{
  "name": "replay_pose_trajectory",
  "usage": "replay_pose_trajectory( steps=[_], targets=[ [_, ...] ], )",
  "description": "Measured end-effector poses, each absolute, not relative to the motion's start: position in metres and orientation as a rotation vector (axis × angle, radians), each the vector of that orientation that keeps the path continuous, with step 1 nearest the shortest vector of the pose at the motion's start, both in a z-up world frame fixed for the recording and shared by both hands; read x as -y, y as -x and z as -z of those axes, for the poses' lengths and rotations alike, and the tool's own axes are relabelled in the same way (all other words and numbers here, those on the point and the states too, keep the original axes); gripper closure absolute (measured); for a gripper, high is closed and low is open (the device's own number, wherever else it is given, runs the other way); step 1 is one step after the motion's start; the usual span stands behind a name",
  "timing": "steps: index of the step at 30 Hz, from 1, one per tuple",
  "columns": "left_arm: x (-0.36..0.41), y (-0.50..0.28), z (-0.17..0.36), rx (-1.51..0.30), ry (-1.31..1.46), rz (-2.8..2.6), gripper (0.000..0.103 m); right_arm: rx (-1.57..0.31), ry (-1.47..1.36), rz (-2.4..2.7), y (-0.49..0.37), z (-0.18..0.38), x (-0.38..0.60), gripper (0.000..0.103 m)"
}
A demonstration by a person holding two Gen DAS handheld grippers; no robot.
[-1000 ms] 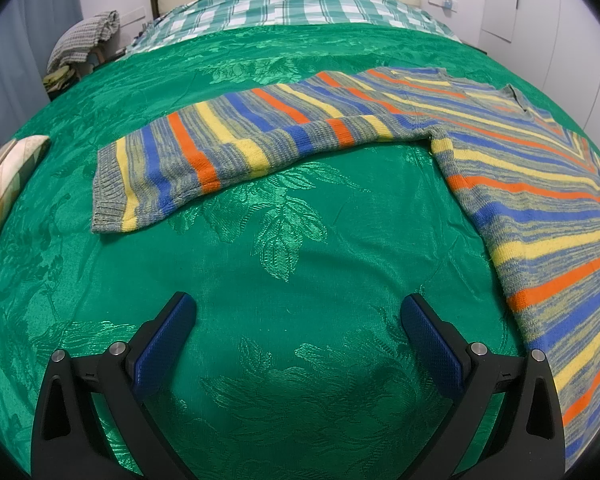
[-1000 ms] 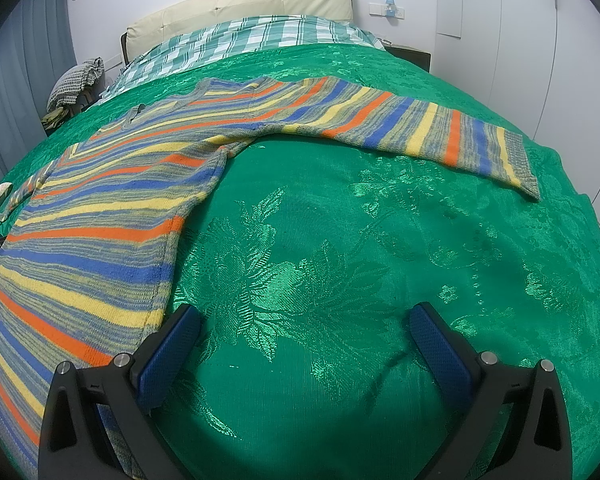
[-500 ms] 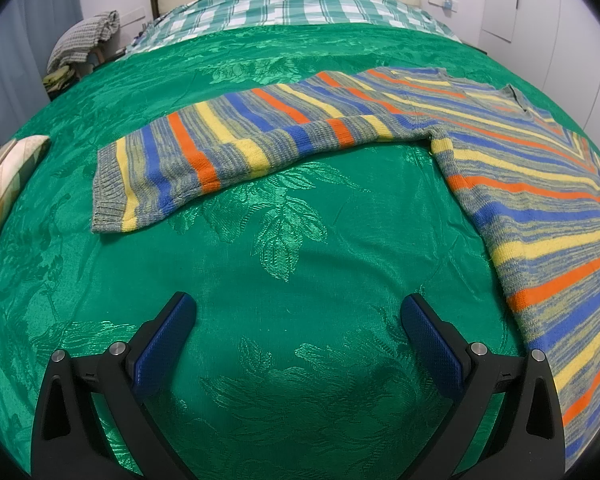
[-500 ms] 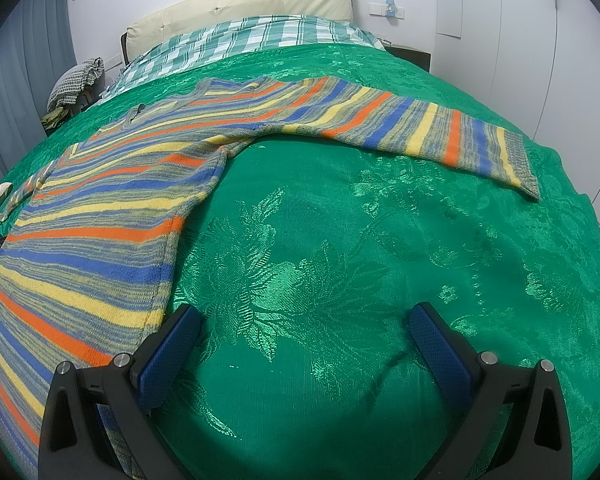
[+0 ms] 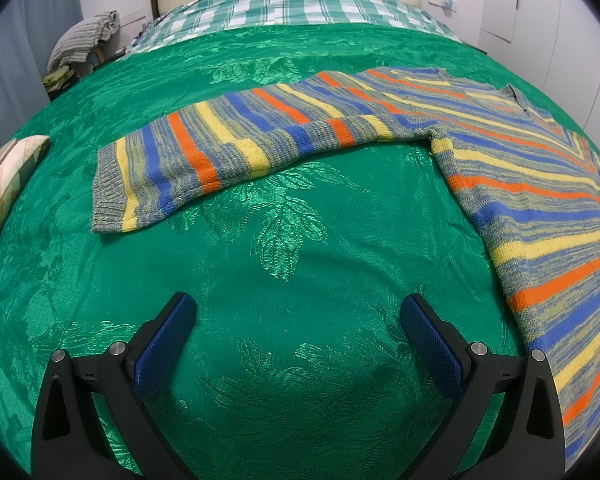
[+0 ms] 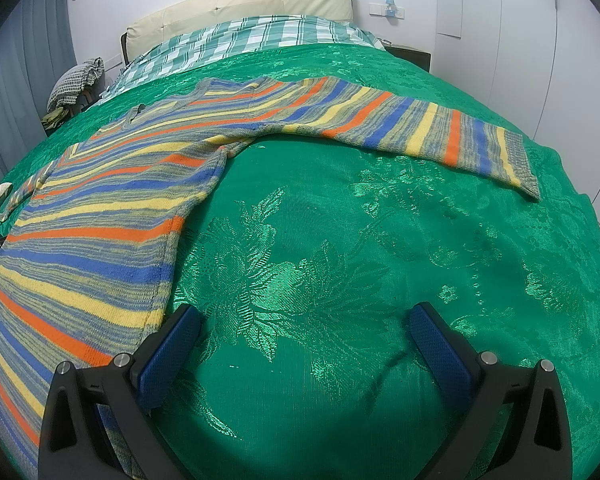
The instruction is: Fold small clothes
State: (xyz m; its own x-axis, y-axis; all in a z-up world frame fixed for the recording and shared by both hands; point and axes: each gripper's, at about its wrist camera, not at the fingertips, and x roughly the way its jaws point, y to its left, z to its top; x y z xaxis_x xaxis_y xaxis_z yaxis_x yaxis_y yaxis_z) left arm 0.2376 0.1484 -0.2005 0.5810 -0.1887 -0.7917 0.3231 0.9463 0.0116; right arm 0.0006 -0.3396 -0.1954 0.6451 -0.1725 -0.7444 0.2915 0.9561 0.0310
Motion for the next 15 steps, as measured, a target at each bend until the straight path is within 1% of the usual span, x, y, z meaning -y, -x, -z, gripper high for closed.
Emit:
replay_pose_trajectory(
  steps=[15],
  targets=[
    [-0.1485, -0.2370, 0.2001, -0.903, -0.160, 0.300, 0.000, -0.832, -0.148, 0.268, -0.0008, 0.1953, 0.3393, 0.000]
  ],
)
